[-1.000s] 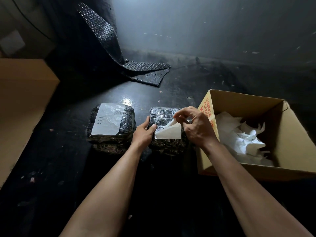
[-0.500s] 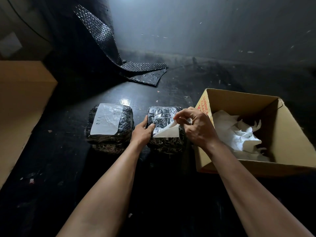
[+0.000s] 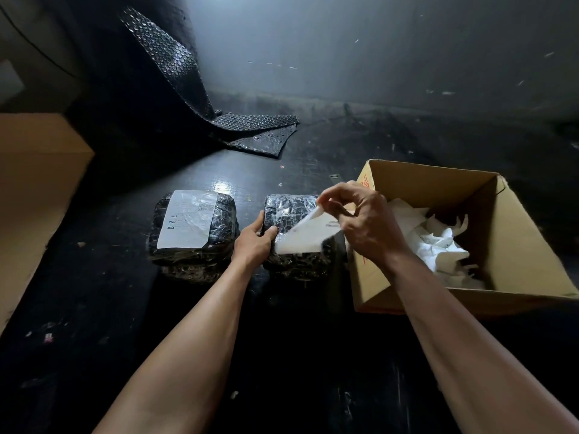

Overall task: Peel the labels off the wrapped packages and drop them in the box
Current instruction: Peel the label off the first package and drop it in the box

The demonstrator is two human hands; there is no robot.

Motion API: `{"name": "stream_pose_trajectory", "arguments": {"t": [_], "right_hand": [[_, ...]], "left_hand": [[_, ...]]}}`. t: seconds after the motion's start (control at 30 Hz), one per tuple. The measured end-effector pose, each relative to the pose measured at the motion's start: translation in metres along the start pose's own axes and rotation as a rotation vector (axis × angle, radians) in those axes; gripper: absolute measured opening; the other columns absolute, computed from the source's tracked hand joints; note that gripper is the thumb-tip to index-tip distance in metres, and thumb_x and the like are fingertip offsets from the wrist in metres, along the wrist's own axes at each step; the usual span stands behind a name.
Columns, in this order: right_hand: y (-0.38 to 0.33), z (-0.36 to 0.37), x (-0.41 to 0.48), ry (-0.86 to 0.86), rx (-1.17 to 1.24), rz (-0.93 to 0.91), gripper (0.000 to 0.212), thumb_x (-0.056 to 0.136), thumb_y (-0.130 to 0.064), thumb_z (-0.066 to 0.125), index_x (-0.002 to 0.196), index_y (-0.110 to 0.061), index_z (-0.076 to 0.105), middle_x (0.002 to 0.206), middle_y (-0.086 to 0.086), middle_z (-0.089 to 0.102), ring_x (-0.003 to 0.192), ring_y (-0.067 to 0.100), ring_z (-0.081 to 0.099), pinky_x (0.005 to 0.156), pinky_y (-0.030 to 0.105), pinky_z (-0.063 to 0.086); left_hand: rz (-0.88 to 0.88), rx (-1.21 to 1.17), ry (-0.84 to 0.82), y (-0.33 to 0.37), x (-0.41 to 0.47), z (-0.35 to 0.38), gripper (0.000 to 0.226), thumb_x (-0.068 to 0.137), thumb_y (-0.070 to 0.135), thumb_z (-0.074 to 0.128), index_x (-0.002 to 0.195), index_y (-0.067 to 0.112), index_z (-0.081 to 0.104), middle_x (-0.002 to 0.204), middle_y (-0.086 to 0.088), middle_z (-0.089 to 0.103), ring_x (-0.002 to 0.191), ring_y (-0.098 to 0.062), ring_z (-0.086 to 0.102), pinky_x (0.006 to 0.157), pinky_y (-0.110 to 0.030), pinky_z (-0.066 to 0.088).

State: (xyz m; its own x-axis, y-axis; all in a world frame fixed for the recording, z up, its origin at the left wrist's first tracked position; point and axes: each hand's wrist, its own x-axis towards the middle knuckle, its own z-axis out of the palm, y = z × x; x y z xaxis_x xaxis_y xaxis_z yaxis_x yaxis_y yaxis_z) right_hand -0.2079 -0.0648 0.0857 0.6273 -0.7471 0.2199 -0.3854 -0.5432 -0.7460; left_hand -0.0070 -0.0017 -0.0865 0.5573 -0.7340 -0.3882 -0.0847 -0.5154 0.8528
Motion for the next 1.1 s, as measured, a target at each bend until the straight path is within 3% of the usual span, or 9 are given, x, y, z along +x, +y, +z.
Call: {"name": "stream_pose_trajectory", "arguments": {"t": [0.17,0.33,0.5,0.57,0.67,0.8,0.9,0.97,1.1], "right_hand": [[-0.024,-0.015,0.020,0.014,-0.019,-0.063,0.011,0.090,-0.014,0.070,0.092,-0.024,0.075,0.093,-0.004,0.072,0.088,0.007,0.066,0.078,0.028,0.057],[-0.021,-0.014,0.022,0.009,-0.107,-0.048,0.011,0.090,-0.018,0.073,0.093,-0.027,0.076,0.086,-0.012,0.071,0.083,0.002,0.067,0.073,0.023,0.057],[-0.020,-0.015,0.015,0.060,-0.118,-0.028,0.009,0.090,-0.017,0.073,0.095,-0.024,0.076,0.076,-0.011,0.069,0.070,0.001,0.064,0.061,0.014,0.048],[-0.022,-0.021,0.012,0.085,-0.113,-0.017,0.008,0.090,-0.019,0.073,0.096,-0.024,0.076,0.078,-0.009,0.071,0.072,0.005,0.065,0.061,0.016,0.050],[-0.021,-0.033,0.008,0.122,-0.134,-0.020,0.010,0.090,-0.021,0.073,0.099,-0.025,0.075,0.085,-0.008,0.072,0.075,0.002,0.067,0.061,0.007,0.048],[-0.012,-0.059,0.007,0.180,-0.143,-0.027,0.012,0.089,-0.022,0.073,0.100,-0.026,0.074,0.089,-0.006,0.073,0.080,0.005,0.068,0.073,0.021,0.057],[-0.002,-0.087,0.007,0.294,-0.165,-0.049,0.014,0.090,-0.018,0.072,0.102,-0.024,0.075,0.095,-0.007,0.075,0.086,0.004,0.069,0.078,0.021,0.058],[0.006,-0.105,0.006,0.387,-0.191,-0.064,0.017,0.091,-0.013,0.069,0.104,-0.022,0.076,0.099,-0.007,0.076,0.089,0.002,0.070,0.081,0.022,0.058],[0.033,-0.138,-0.001,0.519,-0.291,-0.037,0.020,0.092,-0.011,0.065,0.107,-0.020,0.075,0.105,-0.004,0.076,0.094,0.008,0.070,0.083,0.025,0.058]], "left_hand": [[0.012,0.089,0.000,0.002,-0.002,-0.002,0.082,0.075,0.072,0.059,0.149,0.048,0.036,0.148,0.009,0.053,0.131,-0.021,0.055,0.108,-0.043,0.044],[0.051,0.083,0.043,0.005,-0.012,0.000,0.066,0.095,0.055,0.055,0.155,0.036,0.032,0.147,-0.002,0.054,0.135,-0.023,0.051,0.110,-0.040,0.039],[0.072,0.045,0.027,0.009,-0.018,-0.005,0.067,0.091,0.049,0.065,0.151,0.035,0.040,0.137,-0.006,0.063,0.121,-0.019,0.061,0.108,-0.040,0.045],[0.073,0.061,0.018,0.011,-0.023,-0.008,0.070,0.089,0.047,0.069,0.151,0.033,0.041,0.136,-0.010,0.063,0.119,-0.021,0.062,0.107,-0.039,0.045],[0.080,0.088,0.018,0.016,-0.030,-0.012,0.069,0.090,0.045,0.069,0.151,0.030,0.041,0.138,-0.012,0.061,0.120,-0.025,0.062,0.107,-0.039,0.045],[0.156,0.244,0.145,0.035,-0.051,-0.007,0.065,0.094,0.042,0.065,0.151,0.020,0.043,0.142,-0.013,0.058,0.129,-0.030,0.055,0.105,-0.041,0.043],[0.280,0.252,0.278,0.060,-0.067,0.007,0.054,0.097,0.037,0.061,0.147,0.019,0.047,0.133,-0.016,0.063,0.117,-0.031,0.062,0.093,-0.043,0.051],[0.376,0.225,0.267,0.075,-0.076,0.026,0.048,0.098,0.037,0.059,0.143,0.021,0.051,0.132,-0.013,0.063,0.115,-0.027,0.063,0.092,-0.048,0.055],[0.490,0.139,0.141,0.105,-0.097,0.077,0.042,0.099,0.034,0.058,0.138,0.020,0.057,0.123,-0.007,0.070,0.106,-0.017,0.067,0.089,-0.042,0.058]]}}
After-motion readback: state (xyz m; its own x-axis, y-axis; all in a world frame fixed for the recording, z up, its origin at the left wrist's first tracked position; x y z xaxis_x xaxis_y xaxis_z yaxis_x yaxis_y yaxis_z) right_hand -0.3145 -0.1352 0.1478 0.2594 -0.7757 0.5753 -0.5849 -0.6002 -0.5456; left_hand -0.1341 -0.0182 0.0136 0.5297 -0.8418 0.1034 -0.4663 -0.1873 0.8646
